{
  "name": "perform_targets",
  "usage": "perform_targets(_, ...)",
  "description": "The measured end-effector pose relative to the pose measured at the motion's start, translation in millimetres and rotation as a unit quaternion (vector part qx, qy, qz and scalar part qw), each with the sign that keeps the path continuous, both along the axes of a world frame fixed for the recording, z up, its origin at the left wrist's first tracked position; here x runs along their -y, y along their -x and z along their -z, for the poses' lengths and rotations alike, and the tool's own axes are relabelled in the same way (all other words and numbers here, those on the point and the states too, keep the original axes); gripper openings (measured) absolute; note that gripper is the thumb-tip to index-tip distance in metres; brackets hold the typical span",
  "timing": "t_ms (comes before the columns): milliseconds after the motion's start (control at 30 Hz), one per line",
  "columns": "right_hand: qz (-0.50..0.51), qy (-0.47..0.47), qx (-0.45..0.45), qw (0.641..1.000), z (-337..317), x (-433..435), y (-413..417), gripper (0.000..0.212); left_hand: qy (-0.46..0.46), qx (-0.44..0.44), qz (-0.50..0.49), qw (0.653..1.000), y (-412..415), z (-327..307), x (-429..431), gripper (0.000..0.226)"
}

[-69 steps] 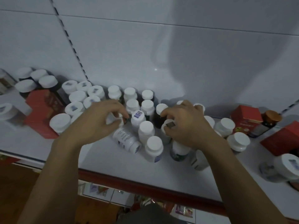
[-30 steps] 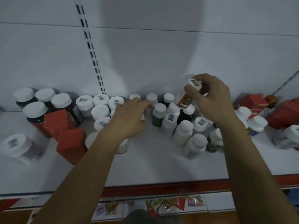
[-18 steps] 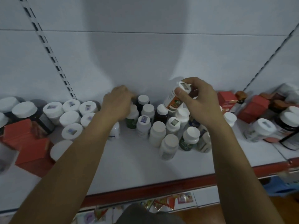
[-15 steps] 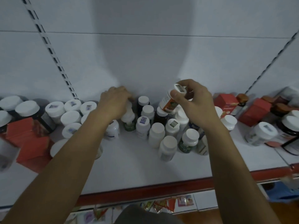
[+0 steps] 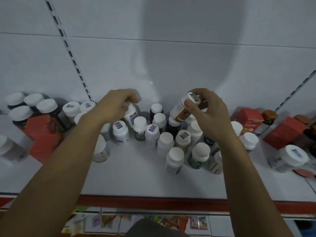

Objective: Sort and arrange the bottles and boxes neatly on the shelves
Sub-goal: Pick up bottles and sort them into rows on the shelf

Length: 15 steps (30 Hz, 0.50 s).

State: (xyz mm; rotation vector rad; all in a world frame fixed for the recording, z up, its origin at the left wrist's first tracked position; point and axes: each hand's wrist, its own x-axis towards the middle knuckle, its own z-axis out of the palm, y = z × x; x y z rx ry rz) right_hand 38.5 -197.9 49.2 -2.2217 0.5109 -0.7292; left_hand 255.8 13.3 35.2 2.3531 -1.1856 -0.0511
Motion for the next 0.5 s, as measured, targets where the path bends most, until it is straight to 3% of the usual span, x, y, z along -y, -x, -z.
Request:
perform_targets(267, -0.052, -0.011, 0.013, 0.999, 4, -2, -1, 0.024, 0.102, 0.043, -0.028, 0.994, 18, -26, -22, 0.044)
perform_targets(500, -0.083, -0.073, 0.072, 0.991, -1, -24, -23, 0.022, 0.161, 0.082, -0.061, 0.982, 48, -45, -56, 0.037)
